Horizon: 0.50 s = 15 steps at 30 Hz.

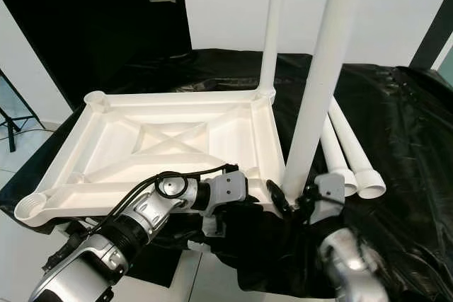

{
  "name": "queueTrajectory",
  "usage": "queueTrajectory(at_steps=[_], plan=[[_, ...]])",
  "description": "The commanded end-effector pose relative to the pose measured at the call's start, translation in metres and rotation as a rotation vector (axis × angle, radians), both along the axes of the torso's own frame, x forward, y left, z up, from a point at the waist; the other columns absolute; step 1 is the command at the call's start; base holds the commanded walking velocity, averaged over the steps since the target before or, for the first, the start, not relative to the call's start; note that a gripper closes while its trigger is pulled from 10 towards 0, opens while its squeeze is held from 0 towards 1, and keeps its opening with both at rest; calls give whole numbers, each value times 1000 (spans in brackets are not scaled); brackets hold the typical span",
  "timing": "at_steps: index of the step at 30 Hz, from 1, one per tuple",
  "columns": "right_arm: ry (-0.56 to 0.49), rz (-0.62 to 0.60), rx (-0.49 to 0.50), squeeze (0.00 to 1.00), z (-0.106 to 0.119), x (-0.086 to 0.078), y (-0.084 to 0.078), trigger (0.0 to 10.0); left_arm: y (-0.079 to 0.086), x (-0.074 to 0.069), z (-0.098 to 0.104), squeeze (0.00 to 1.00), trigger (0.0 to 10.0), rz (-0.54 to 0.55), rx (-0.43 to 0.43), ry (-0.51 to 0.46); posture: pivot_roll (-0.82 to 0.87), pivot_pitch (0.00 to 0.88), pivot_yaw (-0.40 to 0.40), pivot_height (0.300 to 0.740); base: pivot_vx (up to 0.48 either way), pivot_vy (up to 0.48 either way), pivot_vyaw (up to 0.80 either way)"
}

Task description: Building children table

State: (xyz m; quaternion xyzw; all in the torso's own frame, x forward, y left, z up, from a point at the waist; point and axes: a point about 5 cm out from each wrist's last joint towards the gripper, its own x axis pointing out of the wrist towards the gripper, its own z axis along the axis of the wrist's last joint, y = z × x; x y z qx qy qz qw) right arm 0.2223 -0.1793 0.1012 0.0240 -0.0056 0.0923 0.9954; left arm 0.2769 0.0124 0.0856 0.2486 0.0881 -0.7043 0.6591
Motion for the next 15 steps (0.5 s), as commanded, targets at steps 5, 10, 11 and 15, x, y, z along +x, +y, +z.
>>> queueTrajectory(at_steps=[5,10,11,15], plan=[[-117,-195,-22,0,23,9,-15,0,30,-27,-56,0,10000,-32,210,227,166,0,-8,740,0,0,0],[-119,-178,-51,0,23,9,-11,0,28,-25,-54,0,10000,-28,205,223,167,0,-10,740,0,0,0],[-119,-178,-51,0,23,9,-11,0,28,-25,-54,0,10000,-28,205,223,167,0,-10,740,0,0,0],[-99,-156,-92,0,19,11,-6,10000,27,-25,-54,0,10000,-27,201,222,164,0,-13,740,0,0,0]])
